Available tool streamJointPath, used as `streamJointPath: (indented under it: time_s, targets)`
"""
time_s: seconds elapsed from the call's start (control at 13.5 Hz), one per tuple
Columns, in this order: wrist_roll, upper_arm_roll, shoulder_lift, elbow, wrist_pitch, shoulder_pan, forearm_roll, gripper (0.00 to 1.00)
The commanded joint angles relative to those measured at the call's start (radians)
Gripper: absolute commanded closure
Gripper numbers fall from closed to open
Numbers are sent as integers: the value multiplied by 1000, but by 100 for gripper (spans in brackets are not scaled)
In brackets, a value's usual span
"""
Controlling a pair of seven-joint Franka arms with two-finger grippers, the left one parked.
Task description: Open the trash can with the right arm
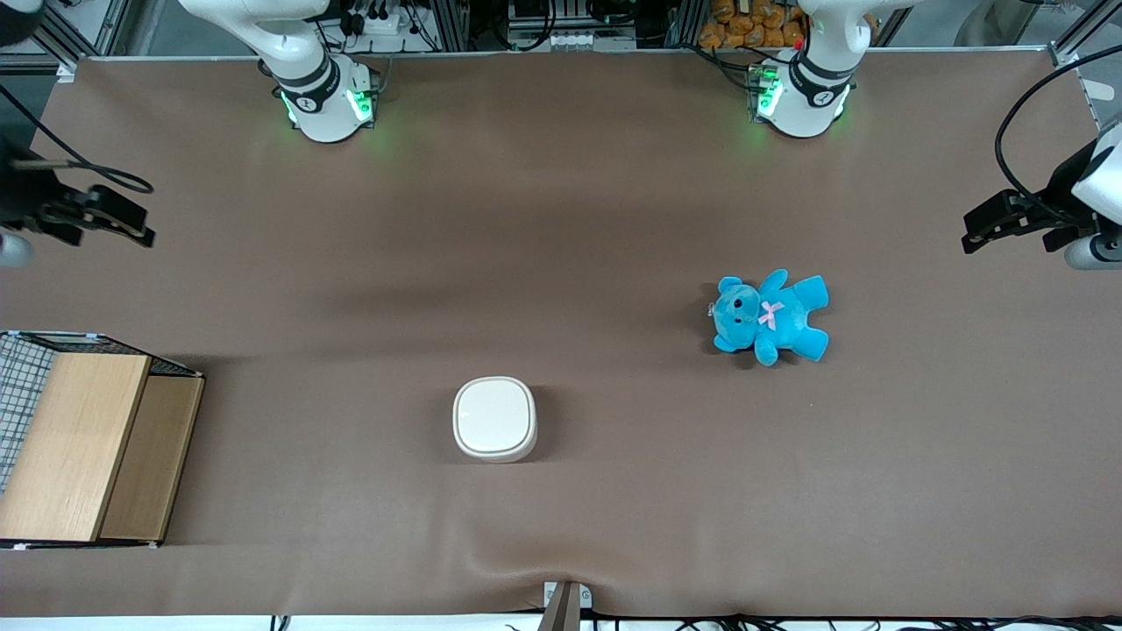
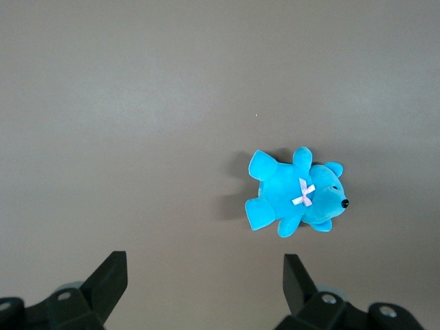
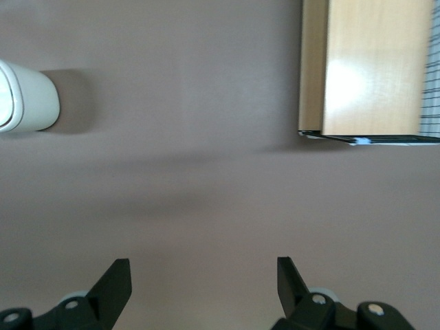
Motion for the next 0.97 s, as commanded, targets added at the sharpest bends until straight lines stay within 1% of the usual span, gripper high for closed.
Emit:
streamJointPath:
  time_s: [0.0,0.07,0.22,0.3,0.52,0.67,0.74,0.89]
  targets:
    - [15,7,87,102,-12,23,25,47]
    - [27,7,113,125,-10,31,29,57]
    - [67,15,157,149,3,48,34,66]
    - [82,24,179,166,23,57,36,73]
    - [107,28,219,182,83,95,36,98]
    - [107,28,249,183,132,126,37,100]
    - [115,28,266,183,148,138,55,100]
    - [192,28,308,183,201,151,144,100]
